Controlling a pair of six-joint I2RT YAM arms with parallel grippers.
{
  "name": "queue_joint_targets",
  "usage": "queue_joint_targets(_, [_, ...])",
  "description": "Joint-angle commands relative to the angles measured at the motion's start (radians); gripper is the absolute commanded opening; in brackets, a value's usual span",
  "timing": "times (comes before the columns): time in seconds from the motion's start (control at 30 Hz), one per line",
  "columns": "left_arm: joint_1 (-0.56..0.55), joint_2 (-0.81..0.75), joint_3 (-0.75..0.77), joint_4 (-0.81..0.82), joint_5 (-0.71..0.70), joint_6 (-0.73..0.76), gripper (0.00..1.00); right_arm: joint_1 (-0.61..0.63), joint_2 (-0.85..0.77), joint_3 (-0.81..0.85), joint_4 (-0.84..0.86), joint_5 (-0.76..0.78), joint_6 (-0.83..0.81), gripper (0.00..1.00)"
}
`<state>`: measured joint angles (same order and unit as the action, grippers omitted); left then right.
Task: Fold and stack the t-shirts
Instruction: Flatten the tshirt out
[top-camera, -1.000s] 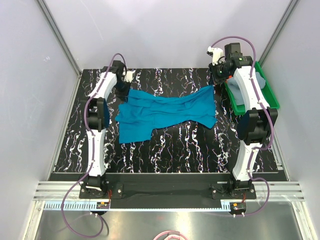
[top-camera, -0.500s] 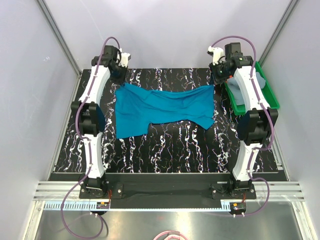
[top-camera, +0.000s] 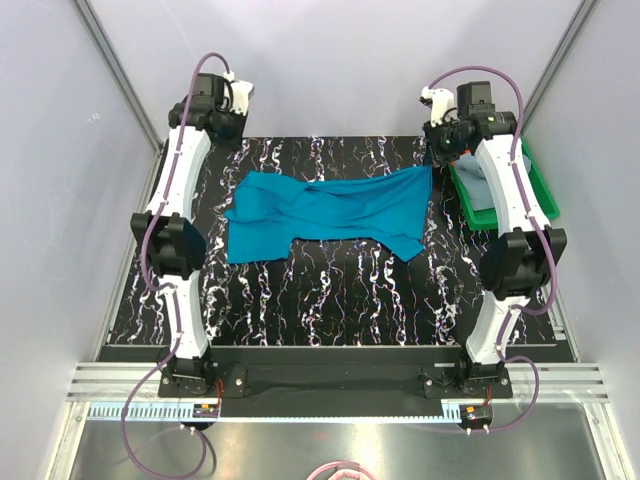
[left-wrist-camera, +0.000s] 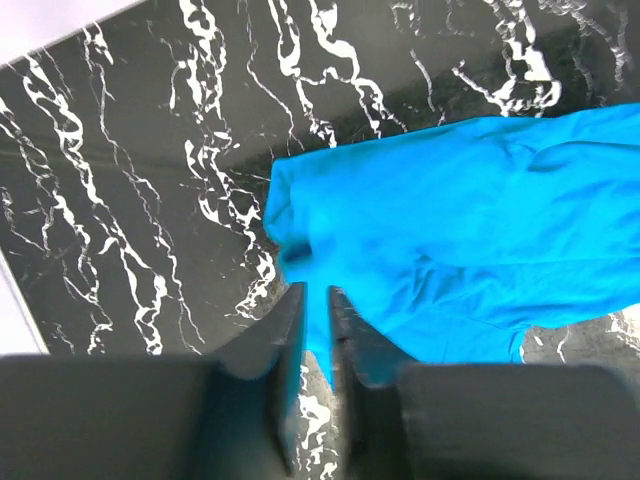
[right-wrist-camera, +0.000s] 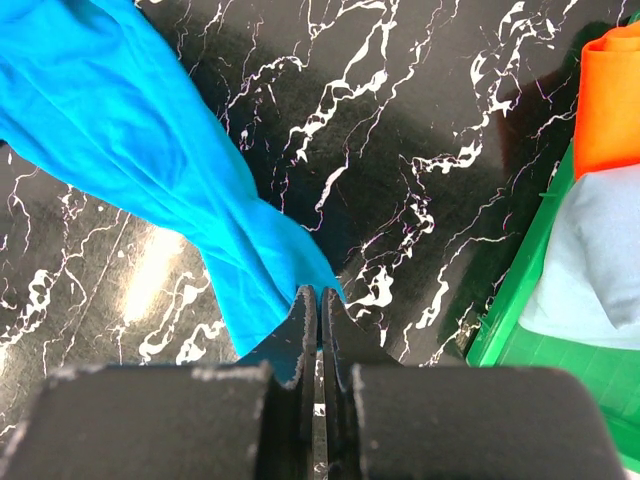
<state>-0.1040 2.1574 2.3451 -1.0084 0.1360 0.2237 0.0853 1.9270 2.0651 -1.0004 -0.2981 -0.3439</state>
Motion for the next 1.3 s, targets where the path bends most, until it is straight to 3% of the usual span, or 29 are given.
queue_joint_targets(0.0, [-0.008, -0.100, -0.005, 0.005, 0.049, -0.018, 0.02, 0.007, -0.059, -0.016, 0.005, 0.007, -0.003, 0.00])
queue_joint_targets(0.07, [-0.026, -0.191, -0.139, 0.016, 0.060, -0.017, 0.00, 0.007, -0.074, -0.026, 0.008, 0.005, -0.001, 0.00])
queue_joint_targets(0.1, [-0.031, -0.209, -0.173, 0.011, 0.062, -0.020, 0.06, 0.007, -0.077, -0.039, 0.008, 0.004, -0.001, 0.00])
queue_joint_targets(0.23, [-0.031, -0.151, -0.235, -0.033, 0.039, -0.044, 0.54, 0.007, -0.074, -0.053, -0.003, -0.025, 0.003, 0.00])
queue_joint_targets(0.37, [-0.019, 0.047, -0.066, -0.094, 0.030, -0.034, 0.57, 0.007, -0.051, -0.037, -0.007, -0.050, 0.013, 0.00])
queue_joint_targets(0.63, [-0.014, 0.263, 0.055, 0.011, -0.071, -0.021, 0.53, 0.007, -0.057, -0.062, -0.006, -0.053, 0.011, 0.00])
queue_joint_targets(0.93, [-0.014, 0.328, 0.125, 0.117, -0.168, 0.002, 0.55, 0.007, -0.056, -0.076, -0.004, -0.050, 0.009, 0.00])
queue_joint_targets(1.27, [-0.014, 0.366, 0.146, 0.149, -0.154, -0.018, 0.56, 0.008, -0.039, -0.051, -0.004, -0.030, 0.005, 0.00])
